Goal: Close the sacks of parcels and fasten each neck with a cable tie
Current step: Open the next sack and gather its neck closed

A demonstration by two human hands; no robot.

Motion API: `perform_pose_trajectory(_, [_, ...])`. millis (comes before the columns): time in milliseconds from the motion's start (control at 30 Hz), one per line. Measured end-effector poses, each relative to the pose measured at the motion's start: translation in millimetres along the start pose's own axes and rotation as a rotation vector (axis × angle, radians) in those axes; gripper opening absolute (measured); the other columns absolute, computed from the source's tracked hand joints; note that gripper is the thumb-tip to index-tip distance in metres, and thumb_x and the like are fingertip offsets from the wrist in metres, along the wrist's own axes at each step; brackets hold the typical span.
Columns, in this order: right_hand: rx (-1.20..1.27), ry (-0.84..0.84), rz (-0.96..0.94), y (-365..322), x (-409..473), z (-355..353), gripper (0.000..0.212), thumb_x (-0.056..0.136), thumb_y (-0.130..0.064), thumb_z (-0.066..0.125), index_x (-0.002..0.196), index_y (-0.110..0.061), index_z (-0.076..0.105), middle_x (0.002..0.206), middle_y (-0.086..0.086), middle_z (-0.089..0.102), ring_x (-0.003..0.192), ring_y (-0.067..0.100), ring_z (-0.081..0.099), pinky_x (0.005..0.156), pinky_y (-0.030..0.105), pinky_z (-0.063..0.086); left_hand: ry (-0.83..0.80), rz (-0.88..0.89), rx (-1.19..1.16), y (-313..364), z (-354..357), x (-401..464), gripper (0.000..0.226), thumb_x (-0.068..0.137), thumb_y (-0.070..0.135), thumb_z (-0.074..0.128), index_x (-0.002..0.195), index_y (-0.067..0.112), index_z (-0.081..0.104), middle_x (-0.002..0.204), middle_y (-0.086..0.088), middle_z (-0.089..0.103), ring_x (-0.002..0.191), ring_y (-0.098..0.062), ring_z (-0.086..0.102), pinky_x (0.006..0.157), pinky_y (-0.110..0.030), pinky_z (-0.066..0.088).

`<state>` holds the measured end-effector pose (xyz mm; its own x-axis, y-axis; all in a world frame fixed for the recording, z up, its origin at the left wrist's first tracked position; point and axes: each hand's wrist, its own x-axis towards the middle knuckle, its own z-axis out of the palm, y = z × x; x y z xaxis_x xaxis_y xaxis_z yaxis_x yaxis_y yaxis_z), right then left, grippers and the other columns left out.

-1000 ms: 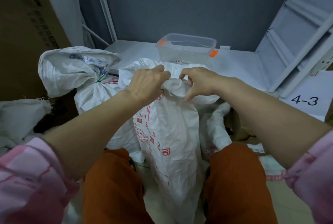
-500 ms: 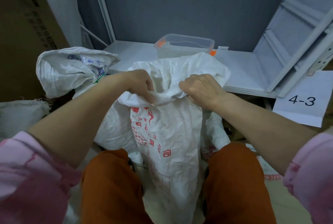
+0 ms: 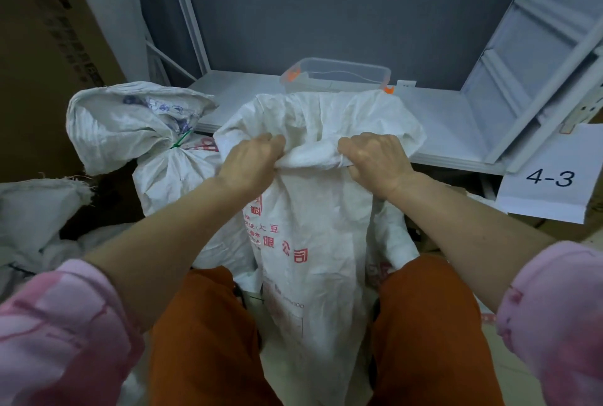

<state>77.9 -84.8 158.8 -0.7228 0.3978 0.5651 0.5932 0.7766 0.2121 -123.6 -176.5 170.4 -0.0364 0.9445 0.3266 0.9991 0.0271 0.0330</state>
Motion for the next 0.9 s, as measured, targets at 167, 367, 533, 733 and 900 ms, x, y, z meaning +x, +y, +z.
perform_pose_trajectory(167, [-0.048,0.096,-0.126,-6.3,1.6,2.3,0.035,0.035,0.015,0.061,0.056,-0.009,0.049,0.042,0.003,0.039,0.041,0.017,0.022,0.045,0.019,0.013,-0.559,-0.167,-0.196,10.2,-13.8,1.0,0.031,0.074,0.018,0.078,0.093,0.010,0.055,0.093,-0.007,0.055,0.085,-0.022,0.054,0.064,-0.027,0.039])
perform_pose_trajectory(367, [-0.034,0.154,-0.170,-14.9,2.5,2.1,0.032,0.041,0.014,0.061,0.057,-0.011,0.049,0.044,0.002,0.039,0.037,0.018,0.032,0.044,0.020,0.013,-0.631,-0.185,-0.487,17.9,-47.6,25.5,0.038,0.068,0.041,0.081,0.099,0.022,0.068,0.098,0.006,0.069,0.089,-0.013,0.064,0.082,-0.032,0.053])
perform_pose_trajectory(533, [0.216,-0.113,-0.138,-12.9,0.8,-5.9,0.030,0.061,0.003,0.063,0.066,-0.014,0.038,0.055,0.000,0.042,0.050,0.023,0.045,0.043,0.026,0.019,-0.377,-0.139,-0.034,32.5,-13.5,18.7,0.019,0.079,0.027,0.068,0.077,0.016,0.052,0.081,-0.002,0.059,0.077,-0.023,0.057,0.057,-0.029,0.036])
perform_pose_trajectory(733, [0.323,-0.407,0.064,-10.9,11.4,-20.5,0.049,0.076,-0.037,0.073,0.112,-0.019,0.045,0.105,-0.006,0.039,0.088,0.014,0.043,0.066,0.029,0.036,-0.092,0.012,0.264,36.3,7.3,-3.1,0.025,0.088,0.006,0.053,0.111,0.014,0.051,0.106,-0.006,0.057,0.087,-0.032,0.062,0.063,-0.035,0.039])
perform_pose_trajectory(900, [0.079,-0.383,0.032,-26.6,6.6,-4.0,0.016,0.082,-0.007,0.057,0.087,-0.014,0.044,0.091,0.001,0.046,0.079,0.017,0.041,0.060,0.030,0.026,-0.132,-0.017,0.139,38.9,11.1,-12.7,0.024,0.086,0.017,0.063,0.105,0.014,0.049,0.105,-0.004,0.054,0.082,-0.028,0.060,0.061,-0.034,0.041])
